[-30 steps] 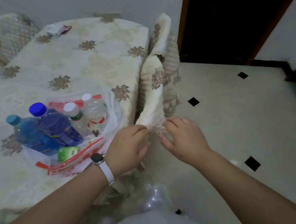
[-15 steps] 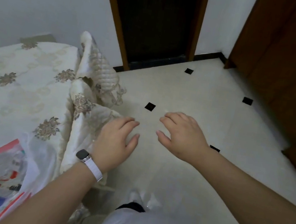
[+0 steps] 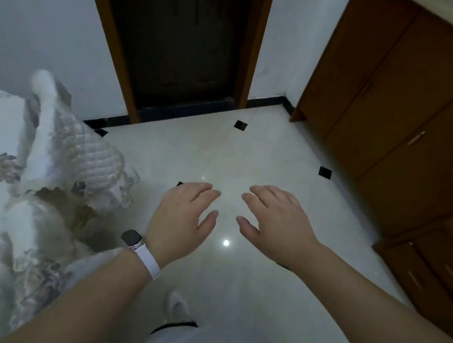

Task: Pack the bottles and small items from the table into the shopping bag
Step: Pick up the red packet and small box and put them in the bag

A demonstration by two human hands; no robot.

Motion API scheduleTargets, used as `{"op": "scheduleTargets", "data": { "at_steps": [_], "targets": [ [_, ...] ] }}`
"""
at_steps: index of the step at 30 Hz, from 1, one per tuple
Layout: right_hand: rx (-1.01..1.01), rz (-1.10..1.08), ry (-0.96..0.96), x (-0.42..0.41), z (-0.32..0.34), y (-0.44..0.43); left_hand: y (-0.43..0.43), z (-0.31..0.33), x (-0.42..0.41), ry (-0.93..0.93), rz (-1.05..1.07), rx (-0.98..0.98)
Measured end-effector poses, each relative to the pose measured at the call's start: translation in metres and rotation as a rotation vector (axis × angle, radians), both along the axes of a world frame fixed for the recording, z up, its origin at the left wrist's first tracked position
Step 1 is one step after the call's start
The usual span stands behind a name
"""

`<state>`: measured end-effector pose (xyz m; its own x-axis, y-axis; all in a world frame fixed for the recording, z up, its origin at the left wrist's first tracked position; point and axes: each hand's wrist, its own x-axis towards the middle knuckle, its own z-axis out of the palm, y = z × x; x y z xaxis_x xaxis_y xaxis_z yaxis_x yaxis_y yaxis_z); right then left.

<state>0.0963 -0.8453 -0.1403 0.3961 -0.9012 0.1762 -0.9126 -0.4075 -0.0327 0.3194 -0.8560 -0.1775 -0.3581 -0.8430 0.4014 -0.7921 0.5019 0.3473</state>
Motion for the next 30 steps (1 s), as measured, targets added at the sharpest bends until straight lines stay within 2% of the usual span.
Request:
{"op": "scheduleTargets", "data": {
  "at_steps": [6,11,21,30],
  "targets": [
    [-0.011,0.003,0.053,0.049,0.016,-0.1,-0.103,0.007,0.045,-0.057,-0.006,-0.049],
    [-0.015,0.037,0.04,0.084,0.02,-0.16,-0.153,0.012,0.08,-0.07,0.033,-0.064],
    [0.068,0.206,-0.017,0.146,0.001,-0.309,-0.253,0.007,0.139,-0.113,0.217,0.005],
    [0.124,0.364,-0.138,0.182,-0.003,-0.498,-0.404,0.021,0.165,-0.233,0.408,0.076]
  ]
}}
